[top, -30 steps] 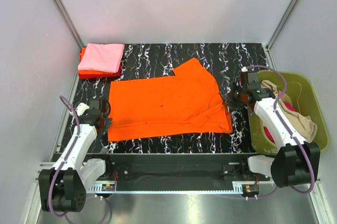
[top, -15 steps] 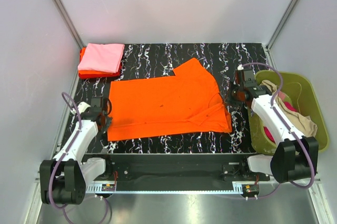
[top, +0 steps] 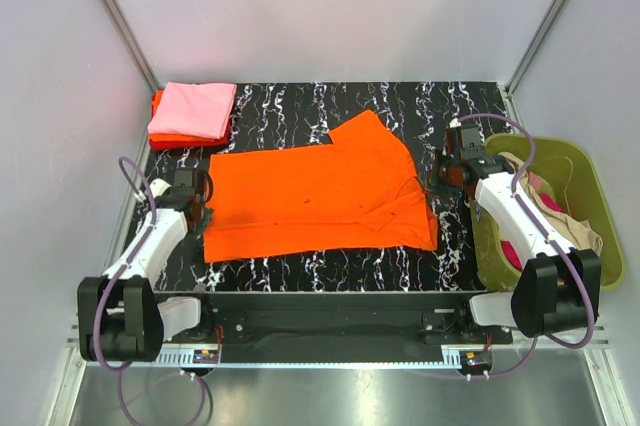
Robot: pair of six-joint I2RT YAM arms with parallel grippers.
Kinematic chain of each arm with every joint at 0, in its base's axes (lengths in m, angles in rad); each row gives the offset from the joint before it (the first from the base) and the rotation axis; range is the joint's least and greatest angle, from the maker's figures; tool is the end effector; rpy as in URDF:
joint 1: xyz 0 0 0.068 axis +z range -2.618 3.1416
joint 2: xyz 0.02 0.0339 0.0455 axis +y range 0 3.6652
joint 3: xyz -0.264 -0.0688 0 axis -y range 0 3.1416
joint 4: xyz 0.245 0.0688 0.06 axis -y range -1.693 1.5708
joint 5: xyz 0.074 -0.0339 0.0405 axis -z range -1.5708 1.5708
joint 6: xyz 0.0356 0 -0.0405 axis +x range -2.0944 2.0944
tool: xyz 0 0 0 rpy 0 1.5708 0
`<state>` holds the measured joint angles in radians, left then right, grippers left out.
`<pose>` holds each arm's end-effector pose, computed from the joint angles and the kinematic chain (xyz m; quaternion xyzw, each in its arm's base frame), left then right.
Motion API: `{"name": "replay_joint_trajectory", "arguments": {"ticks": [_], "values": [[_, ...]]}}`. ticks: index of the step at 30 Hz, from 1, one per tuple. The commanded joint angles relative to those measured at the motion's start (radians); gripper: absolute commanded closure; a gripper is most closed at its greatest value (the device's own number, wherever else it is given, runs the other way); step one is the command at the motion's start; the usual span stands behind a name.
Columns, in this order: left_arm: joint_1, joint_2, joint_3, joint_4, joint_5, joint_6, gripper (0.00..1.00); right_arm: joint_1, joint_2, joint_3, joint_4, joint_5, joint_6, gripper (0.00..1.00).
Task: Fold and stack the t-shirts
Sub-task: Fold the tshirt
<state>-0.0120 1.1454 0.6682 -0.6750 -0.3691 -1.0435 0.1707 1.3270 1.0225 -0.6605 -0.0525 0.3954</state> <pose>0.2000 0.0104 0.1968 -0.5074 0.8177 0.0522 0.2668 0.2661 0.0478 0.2634 0.0992 0.9490 0.1073 0.2793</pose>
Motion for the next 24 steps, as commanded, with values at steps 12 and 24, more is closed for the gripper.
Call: {"name": "replay_joint_trajectory", "arguments": {"ticks": [12,24], "values": [[0.004,0.151,0.113,0.089,-0.027,0.054,1.0,0.006,-0.028,0.008,0.019,0.089,-0.018,1.0],[0.004,0.252,0.14,0.092,-0.022,0.094,1.0,0.007,-0.009,-0.007,0.045,0.043,-0.01,1.0]]}}
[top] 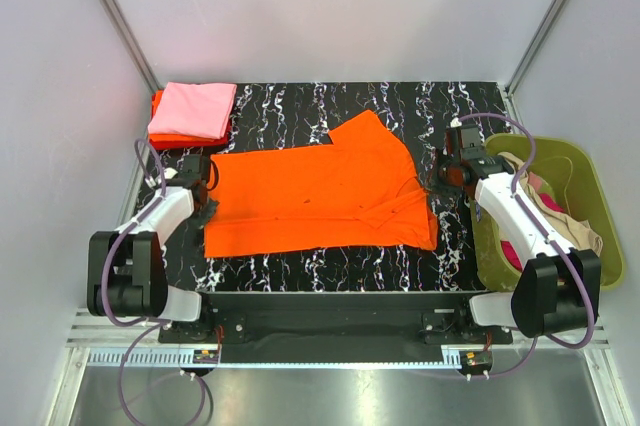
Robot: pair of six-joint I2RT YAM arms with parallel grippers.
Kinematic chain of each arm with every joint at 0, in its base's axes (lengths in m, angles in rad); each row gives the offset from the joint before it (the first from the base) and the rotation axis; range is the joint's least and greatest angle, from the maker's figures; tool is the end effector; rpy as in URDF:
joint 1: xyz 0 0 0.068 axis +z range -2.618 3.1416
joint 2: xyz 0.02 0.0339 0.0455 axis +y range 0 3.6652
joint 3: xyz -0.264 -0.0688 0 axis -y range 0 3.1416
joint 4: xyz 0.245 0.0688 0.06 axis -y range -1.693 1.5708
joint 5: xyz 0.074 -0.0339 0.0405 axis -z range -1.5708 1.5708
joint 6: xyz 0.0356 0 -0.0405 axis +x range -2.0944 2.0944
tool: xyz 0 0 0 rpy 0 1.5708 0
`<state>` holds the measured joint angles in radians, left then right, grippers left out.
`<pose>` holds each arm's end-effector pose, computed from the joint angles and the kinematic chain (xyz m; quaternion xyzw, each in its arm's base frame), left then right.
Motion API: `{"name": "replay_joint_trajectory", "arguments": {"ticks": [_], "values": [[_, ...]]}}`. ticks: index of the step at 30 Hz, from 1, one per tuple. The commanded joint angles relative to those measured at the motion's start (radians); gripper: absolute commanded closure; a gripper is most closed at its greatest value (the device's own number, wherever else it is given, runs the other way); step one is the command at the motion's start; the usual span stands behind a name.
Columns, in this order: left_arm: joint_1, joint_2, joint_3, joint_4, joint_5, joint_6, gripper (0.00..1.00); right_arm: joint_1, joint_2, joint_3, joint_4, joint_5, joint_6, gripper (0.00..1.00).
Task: Fold and stack the t-shirts
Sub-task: Fold the tshirt
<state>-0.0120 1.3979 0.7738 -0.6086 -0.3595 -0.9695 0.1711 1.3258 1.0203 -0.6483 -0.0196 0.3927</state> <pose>0.2442 0.0096 0.1778 -0.4735 0.8470 0.0774 0.2291 0.2670 0.0468 0.2638 0.1024 0.9472 0.0934 0.2890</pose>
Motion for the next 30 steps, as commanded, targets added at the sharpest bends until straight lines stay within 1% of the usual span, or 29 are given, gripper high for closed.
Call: {"name": "replay_joint_trajectory", "arguments": {"ticks": [1,8,11,17,24,26,30], "values": [[0.004,0.001,0.036,0.023,-0.041,0.025,1.0,0.005,-0.008,-0.006,0.035,0.012,-0.009,1.0],[0.004,-0.013,0.042,0.004,-0.071,0.032,1.0,0.007,-0.004,0.006,0.027,0.014,-0.009,1.0],[0.004,0.004,0.051,0.0,-0.076,0.044,1.0,0.018,-0.004,0.004,0.039,-0.003,-0.002,1.0],[0.004,0.046,0.074,-0.011,-0.065,0.057,1.0,0.034,0.018,0.018,0.038,0.014,-0.002,1.0],[0.004,0.036,0.064,-0.023,-0.079,0.043,1.0,0.062,0.121,0.089,0.032,0.014,-0.008,1.0],[0.004,0.033,0.065,-0.023,-0.076,0.046,1.0,0.064,0.138,0.101,0.024,0.068,-0.009,0.99],[0.004,0.045,0.067,-0.023,-0.067,0.045,1.0,0.065,0.177,0.142,0.021,0.078,-0.023,1.0]]}}
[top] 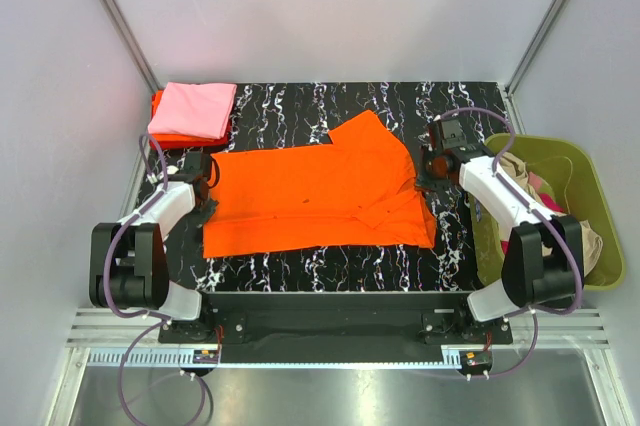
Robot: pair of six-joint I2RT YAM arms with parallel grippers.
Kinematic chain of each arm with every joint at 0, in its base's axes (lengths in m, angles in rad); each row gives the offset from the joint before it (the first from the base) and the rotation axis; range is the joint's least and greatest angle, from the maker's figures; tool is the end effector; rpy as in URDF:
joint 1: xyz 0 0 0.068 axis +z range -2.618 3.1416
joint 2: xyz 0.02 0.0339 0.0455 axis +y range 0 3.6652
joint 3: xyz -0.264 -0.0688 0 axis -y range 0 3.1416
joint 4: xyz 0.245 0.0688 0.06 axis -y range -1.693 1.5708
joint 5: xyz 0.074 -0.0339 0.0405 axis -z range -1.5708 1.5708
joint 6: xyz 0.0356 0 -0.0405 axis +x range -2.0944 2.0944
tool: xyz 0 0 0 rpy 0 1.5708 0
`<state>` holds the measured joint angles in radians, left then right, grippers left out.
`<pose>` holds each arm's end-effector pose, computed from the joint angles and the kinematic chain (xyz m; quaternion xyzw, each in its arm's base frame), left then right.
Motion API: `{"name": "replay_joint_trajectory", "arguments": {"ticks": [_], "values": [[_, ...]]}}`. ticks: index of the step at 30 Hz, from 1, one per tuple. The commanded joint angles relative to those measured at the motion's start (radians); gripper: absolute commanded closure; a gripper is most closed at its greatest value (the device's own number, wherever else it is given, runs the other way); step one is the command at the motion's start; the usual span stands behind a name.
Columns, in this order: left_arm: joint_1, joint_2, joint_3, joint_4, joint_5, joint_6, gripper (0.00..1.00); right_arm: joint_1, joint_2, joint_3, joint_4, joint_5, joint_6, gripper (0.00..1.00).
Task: Fold and stack the t-shirts
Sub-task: Fold the tshirt
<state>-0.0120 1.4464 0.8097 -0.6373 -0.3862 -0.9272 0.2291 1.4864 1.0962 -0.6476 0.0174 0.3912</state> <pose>0.2513 0.0104 0.1757 -0.4543 0.8582 0.1036 0.2153 0.2951 0.0682 0.2445 0.0804 0.9613 0.0724 0.2533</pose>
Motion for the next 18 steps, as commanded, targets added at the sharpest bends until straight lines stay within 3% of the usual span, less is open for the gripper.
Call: {"name": "replay_joint_trajectory", "arguments": {"ticks": [1,11,15,18], "values": [[0.004,0.002,0.034,0.005,-0.037,0.001,1.0,0.012,0.023,0.073,0.019,0.035,-0.029,1.0],[0.003,-0.012,0.023,-0.005,-0.043,-0.019,1.0,0.059,0.107,0.136,-0.011,0.047,-0.069,0.98],[0.0,-0.049,0.005,-0.012,-0.066,-0.048,0.93,0.059,0.129,0.143,-0.012,0.091,-0.068,0.98],[-0.002,-0.063,0.008,-0.018,-0.069,-0.047,0.77,0.059,0.152,0.168,-0.037,0.125,-0.06,0.75]]}}
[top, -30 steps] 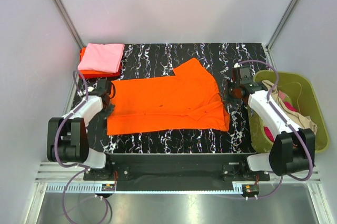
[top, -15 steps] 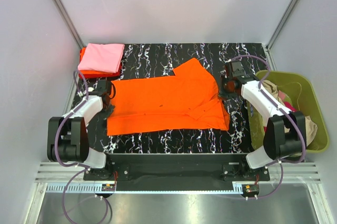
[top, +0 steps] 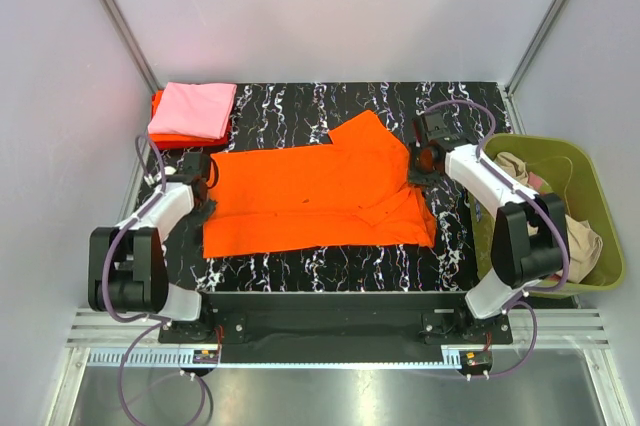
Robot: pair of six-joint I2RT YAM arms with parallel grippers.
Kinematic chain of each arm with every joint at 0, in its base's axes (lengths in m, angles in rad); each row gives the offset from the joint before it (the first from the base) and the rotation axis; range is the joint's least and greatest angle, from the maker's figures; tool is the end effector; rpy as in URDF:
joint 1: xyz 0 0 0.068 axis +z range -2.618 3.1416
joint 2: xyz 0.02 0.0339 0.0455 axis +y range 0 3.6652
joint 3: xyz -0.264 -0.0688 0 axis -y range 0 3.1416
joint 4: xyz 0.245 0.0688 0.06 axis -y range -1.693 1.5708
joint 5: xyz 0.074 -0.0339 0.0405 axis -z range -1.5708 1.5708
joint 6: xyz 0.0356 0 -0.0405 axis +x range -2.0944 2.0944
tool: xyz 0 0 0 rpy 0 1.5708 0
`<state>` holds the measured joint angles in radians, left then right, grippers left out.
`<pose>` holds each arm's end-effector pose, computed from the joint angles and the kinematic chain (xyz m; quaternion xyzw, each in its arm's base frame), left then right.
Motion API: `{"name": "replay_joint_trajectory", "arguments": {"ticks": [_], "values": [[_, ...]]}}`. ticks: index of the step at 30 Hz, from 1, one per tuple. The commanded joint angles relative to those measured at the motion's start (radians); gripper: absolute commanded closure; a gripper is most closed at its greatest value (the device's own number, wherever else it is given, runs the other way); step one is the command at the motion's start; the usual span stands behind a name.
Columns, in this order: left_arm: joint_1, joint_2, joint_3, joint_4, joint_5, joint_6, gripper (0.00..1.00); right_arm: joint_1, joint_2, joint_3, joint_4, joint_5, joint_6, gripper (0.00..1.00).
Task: Fold and stack the t-shirts
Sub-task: Fold the tshirt
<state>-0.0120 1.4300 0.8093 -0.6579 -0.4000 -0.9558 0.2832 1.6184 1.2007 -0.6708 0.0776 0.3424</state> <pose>0.2481 0.0109 0.1789 -0.4665 0.8505 0.1076 0.2177 0.3192 0.0900 0.2357 0.0380 0.9696 0.0376 0.2386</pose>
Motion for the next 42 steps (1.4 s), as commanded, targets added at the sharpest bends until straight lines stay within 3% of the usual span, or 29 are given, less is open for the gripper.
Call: {"name": "replay_joint_trajectory", "arguments": {"ticks": [1,6,9,13,17,19,29,42], "values": [[-0.002,-0.051,0.013,0.003,-0.057,-0.014,0.71,0.005,0.018,0.072,-0.029,0.077,-0.006,0.65],[-0.006,-0.138,0.05,-0.02,-0.059,0.005,0.67,0.008,-0.078,0.085,-0.042,0.051,0.074,0.58],[-0.058,-0.227,0.034,-0.008,-0.043,0.02,0.66,0.008,-0.135,0.025,-0.026,-0.071,0.211,0.55],[-0.15,-0.286,-0.028,0.121,0.137,0.091,0.66,0.049,-0.198,-0.16,0.178,-0.255,0.466,0.53],[-0.19,-0.33,-0.181,0.273,0.347,0.077,0.65,0.117,-0.186,-0.269,0.254,-0.225,0.634,0.52],[-0.19,-0.315,-0.219,0.311,0.378,0.052,0.65,0.132,-0.144,-0.283,0.26,-0.223,0.71,0.52],[-0.19,-0.252,-0.268,0.271,0.283,0.068,0.65,0.194,-0.074,-0.355,0.313,-0.119,0.872,0.5],[-0.19,-0.261,-0.274,0.247,0.23,0.081,0.65,0.212,-0.011,-0.357,0.326,-0.095,0.917,0.5]]}}
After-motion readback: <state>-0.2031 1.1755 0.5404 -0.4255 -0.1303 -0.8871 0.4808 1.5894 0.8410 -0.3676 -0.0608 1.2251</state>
